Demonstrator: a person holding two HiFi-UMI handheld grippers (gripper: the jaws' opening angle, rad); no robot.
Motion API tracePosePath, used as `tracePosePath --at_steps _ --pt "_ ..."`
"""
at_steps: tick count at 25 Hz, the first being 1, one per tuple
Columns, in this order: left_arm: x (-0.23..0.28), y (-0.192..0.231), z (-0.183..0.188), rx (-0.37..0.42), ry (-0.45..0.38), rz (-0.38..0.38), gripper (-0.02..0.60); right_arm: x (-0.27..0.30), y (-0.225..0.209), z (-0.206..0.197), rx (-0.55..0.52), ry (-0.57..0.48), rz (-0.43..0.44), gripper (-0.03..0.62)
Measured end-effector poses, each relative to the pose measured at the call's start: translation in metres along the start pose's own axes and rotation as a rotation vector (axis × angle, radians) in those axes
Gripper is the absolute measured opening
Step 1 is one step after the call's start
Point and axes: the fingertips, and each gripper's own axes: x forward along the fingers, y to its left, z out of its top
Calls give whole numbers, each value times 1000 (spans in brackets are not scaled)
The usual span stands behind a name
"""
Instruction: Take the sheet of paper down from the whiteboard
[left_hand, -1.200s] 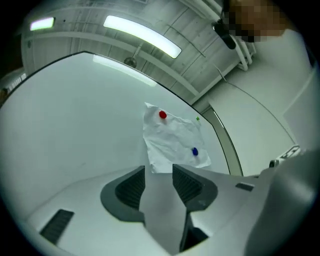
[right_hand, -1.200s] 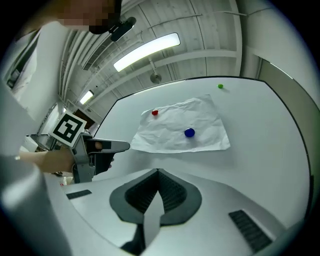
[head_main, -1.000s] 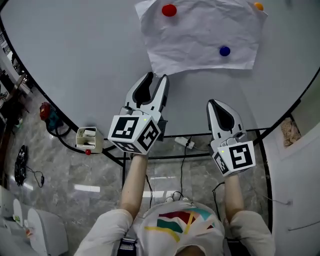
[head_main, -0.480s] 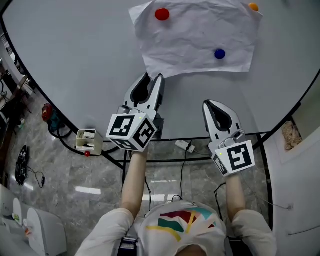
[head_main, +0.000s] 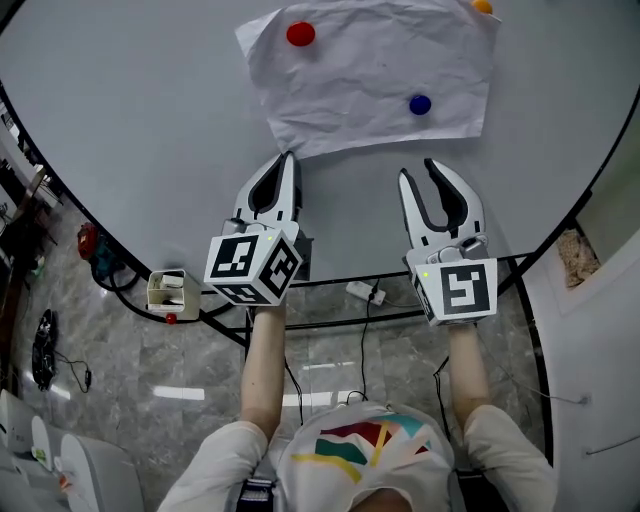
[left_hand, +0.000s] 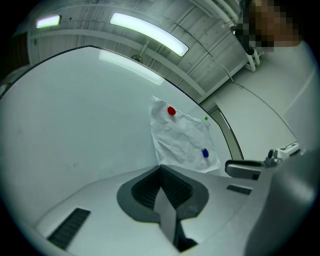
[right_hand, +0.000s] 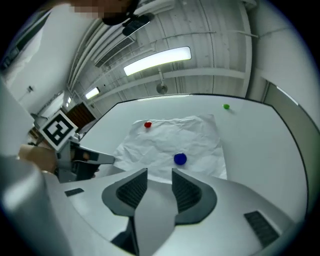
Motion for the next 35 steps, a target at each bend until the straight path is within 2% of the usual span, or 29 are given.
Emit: tracePosePath --at_steps 1,5,11,17,30,35 --pt "0 0 0 3 -2 3 46 7 -9 5 -35 -2 -33 148" --pt "0 0 0 33 -1 23 46 32 -40 23 -111 -9 -113 150" --pt "2 1 -2 67 0 50 44 54 -44 29 -150 24 -85 149" --pt "2 -1 -2 120 -1 75 44 65 -47 25 -225 46 -103 149" --pt "3 1 0 133 -8 111 44 29 -67 -1 -181 81 -100 133" --pt "4 1 0 137 -10 121 44 9 -65 -42 -194 164 -72 133"
